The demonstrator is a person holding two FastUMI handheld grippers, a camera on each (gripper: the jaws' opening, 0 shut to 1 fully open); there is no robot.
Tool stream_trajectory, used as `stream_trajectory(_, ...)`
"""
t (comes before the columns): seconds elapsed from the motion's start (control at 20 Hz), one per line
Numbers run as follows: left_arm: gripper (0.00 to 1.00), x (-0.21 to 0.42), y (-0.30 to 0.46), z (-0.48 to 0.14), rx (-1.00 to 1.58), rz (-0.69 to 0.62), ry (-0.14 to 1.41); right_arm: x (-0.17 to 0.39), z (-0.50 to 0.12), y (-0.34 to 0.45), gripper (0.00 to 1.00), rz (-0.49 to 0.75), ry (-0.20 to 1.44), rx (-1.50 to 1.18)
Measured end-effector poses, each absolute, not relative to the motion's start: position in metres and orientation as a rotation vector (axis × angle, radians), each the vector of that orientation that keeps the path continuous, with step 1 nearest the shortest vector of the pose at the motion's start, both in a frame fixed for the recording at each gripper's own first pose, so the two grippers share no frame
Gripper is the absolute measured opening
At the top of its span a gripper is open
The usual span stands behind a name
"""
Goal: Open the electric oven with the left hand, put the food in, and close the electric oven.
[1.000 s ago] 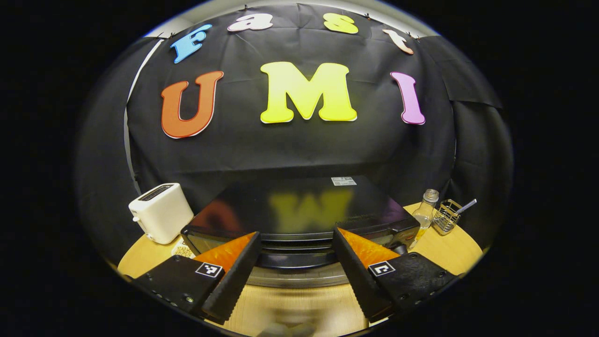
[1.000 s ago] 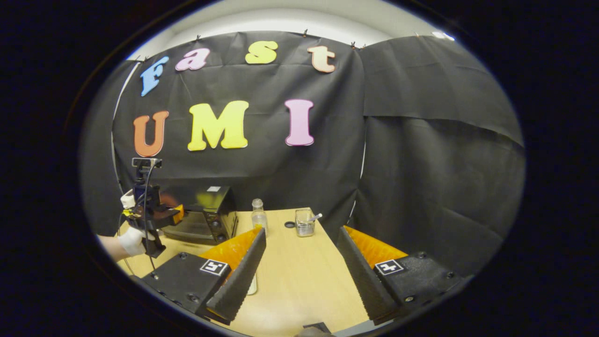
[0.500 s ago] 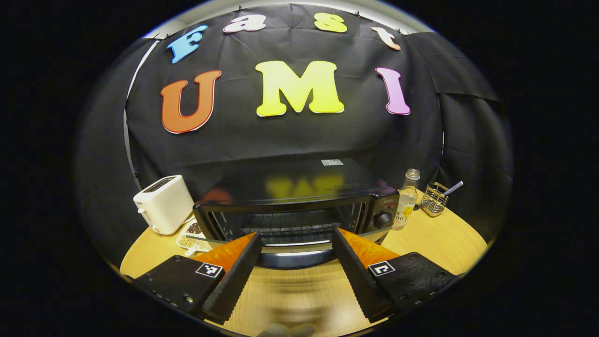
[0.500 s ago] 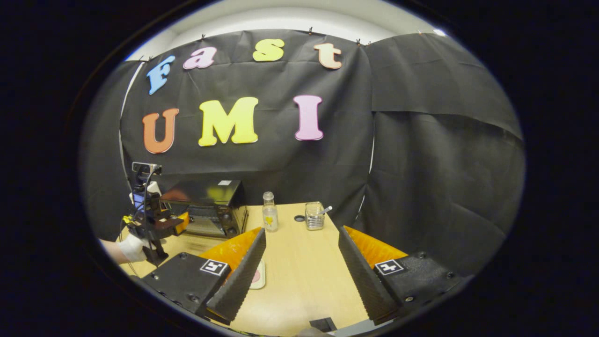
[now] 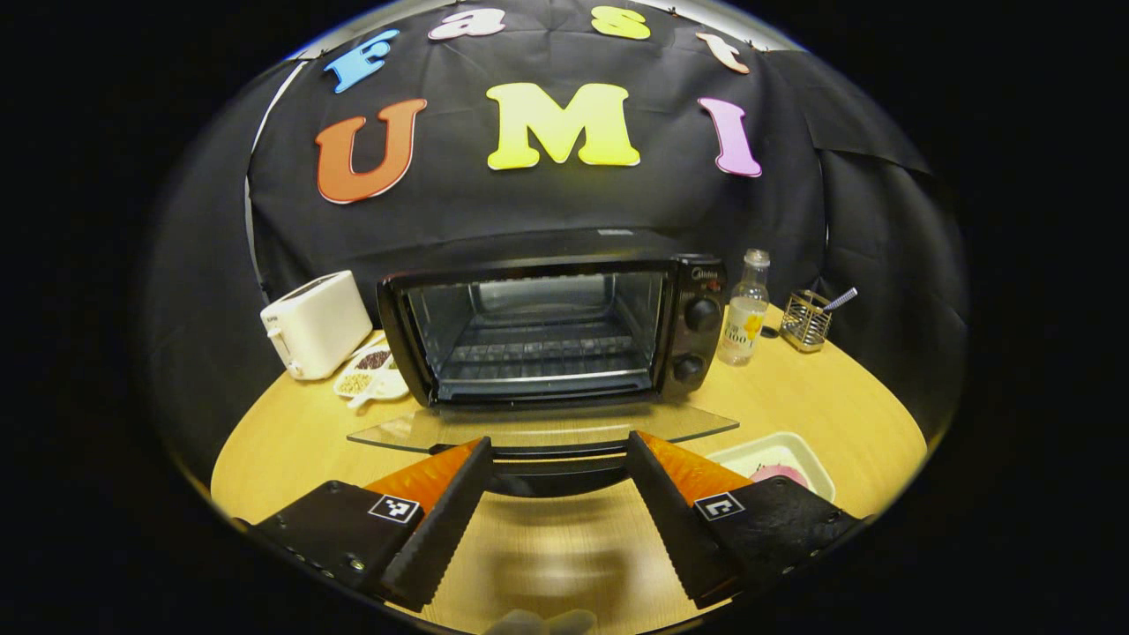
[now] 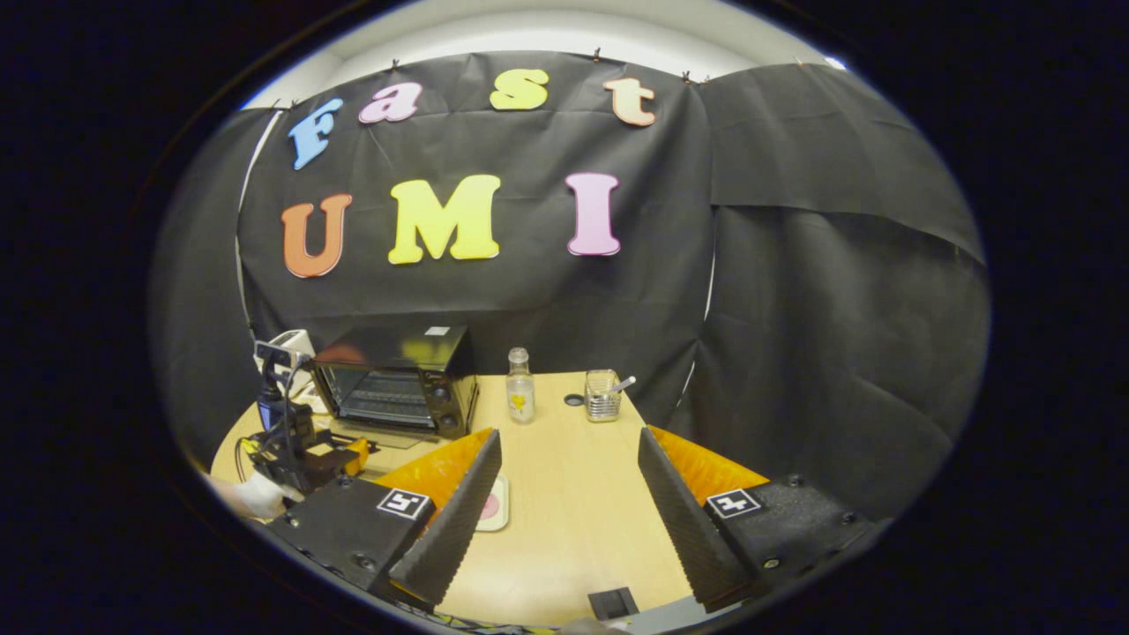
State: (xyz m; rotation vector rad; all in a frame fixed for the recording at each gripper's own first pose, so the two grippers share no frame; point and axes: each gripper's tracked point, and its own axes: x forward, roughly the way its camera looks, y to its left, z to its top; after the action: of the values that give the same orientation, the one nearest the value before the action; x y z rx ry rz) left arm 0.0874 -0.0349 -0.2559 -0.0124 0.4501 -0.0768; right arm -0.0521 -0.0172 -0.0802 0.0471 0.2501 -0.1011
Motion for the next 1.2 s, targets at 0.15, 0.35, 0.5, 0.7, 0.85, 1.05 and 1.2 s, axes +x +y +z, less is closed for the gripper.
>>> stream_trajectory(0.15,0.96,0.078,-0.038,-0.279,-0.006,-0.08,0.497,-0.058,-0.083,-0.019,0.96,-0.104,0.256,0.034)
stream_trajectory(0.35,0.95,0.07,-0.043,-0.303,0.005,-0.086,0.55,-0.067,-0.087,-0.023,0.96,-0.118,0.265,0.04)
stream_trajectory(0.5,0.95,0.066,-0.045,-0.323,-0.006,-0.088,0.611,-0.072,-0.091,-0.025,0.96,-0.123,0.273,0.044)
stream_trajectory(0.7,0.95,0.066,-0.049,-0.324,0.013,-0.094,0.609,-0.071,-0.102,-0.026,0.97,-0.116,0.297,0.049)
stream_trajectory(0.85,0.94,0.066,-0.048,-0.315,0.006,-0.081,0.58,-0.065,-0.108,-0.028,0.96,-0.114,0.302,0.054)
stream_trajectory(1.05,0.97,0.063,-0.036,-0.289,-0.011,-0.053,0.516,-0.045,-0.124,-0.029,0.99,-0.087,0.335,0.052)
stream_trajectory(1.2,1.0,0.053,-0.029,-0.253,-0.031,-0.037,0.463,-0.022,-0.141,-0.02,0.99,-0.026,0.373,0.077)
